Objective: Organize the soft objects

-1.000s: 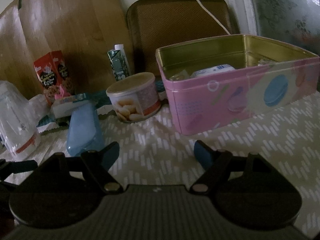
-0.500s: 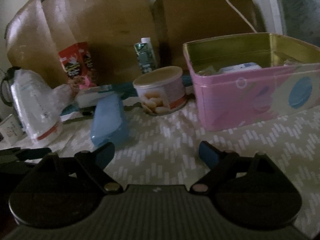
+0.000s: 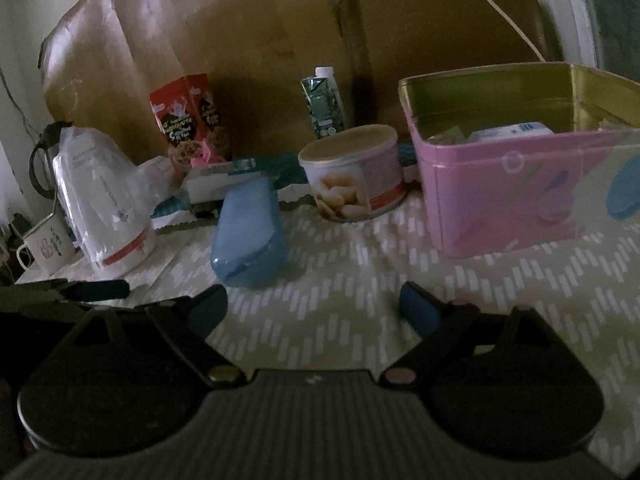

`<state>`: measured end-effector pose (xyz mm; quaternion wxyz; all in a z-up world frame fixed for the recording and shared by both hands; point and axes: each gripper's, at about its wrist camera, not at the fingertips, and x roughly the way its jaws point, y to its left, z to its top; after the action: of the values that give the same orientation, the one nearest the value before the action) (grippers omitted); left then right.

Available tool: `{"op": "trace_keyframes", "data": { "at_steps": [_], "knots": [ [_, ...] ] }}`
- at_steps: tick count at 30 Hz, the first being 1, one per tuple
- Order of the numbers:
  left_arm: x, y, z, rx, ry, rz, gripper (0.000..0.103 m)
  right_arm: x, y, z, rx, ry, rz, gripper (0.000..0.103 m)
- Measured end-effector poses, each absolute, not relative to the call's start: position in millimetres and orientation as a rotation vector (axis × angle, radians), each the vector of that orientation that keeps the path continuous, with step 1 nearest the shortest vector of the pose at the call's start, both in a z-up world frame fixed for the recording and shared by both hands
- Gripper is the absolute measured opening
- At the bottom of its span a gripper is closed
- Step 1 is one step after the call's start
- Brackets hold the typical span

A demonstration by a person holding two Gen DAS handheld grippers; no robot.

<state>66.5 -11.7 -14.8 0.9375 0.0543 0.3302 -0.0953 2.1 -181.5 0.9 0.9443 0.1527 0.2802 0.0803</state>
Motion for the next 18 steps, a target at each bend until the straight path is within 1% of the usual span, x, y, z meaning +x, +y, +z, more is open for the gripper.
{"op": "trace_keyframes", "data": {
  "at_steps": [9, 18],
  "knots": [
    [66.7, -10.5, -14.4, 0.109, 0.675, -0.198, 0.103, -0.4, -188.1, 0.6, 0.363, 0.551, 0.117, 0.095],
    [64.3, -10.9, -14.2, 0.109, 0.672, -0.198, 0.103, 2.4, -181.3, 0.8, 0.293, 0.573, 0.101, 0.099]
  ]
}}
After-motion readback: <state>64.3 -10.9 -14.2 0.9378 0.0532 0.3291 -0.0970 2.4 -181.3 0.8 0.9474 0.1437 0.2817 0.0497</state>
